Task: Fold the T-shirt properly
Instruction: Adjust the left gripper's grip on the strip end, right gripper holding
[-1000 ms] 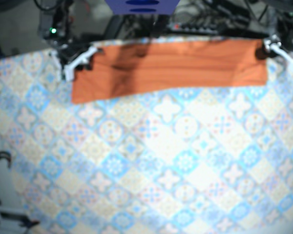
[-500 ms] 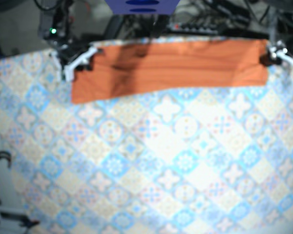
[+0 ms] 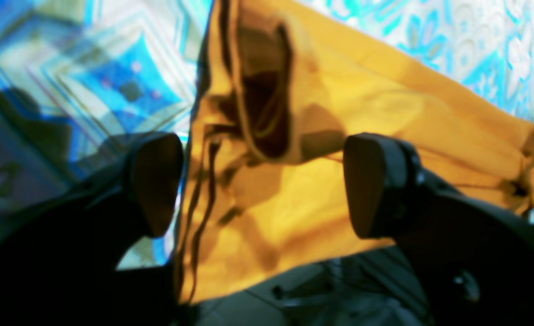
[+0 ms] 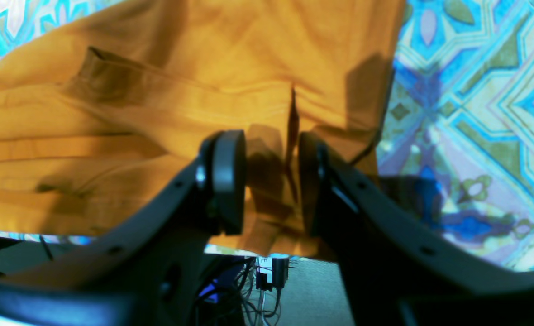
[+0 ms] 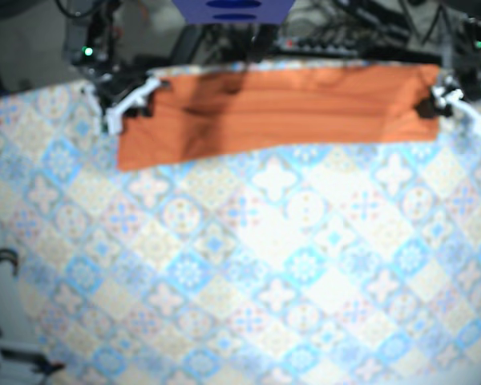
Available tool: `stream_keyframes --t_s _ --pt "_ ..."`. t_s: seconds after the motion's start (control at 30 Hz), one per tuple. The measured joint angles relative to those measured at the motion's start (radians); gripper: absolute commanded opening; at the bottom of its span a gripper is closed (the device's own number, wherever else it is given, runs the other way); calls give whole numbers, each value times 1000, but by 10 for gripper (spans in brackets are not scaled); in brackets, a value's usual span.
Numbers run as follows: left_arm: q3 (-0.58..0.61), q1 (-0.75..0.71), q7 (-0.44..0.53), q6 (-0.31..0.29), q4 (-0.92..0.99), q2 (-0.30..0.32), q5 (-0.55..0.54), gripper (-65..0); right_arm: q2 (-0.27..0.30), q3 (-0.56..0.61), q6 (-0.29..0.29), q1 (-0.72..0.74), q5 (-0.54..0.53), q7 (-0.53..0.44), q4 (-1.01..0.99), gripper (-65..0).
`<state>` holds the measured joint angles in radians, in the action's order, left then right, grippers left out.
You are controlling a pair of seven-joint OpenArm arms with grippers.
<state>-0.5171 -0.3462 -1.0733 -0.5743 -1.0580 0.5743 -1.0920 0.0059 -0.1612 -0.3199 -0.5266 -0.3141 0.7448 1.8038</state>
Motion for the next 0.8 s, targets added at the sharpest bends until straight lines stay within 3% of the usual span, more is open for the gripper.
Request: stream_keyframes --t_s 0.23,0.8 --pt "47 71 8 -76 127 32 -27 -100 0 0 0 1 0 0 0 -454" --pt "114 116 47 -77 163 39 -31 -101 0 0 0 3 0 0 0 -454"
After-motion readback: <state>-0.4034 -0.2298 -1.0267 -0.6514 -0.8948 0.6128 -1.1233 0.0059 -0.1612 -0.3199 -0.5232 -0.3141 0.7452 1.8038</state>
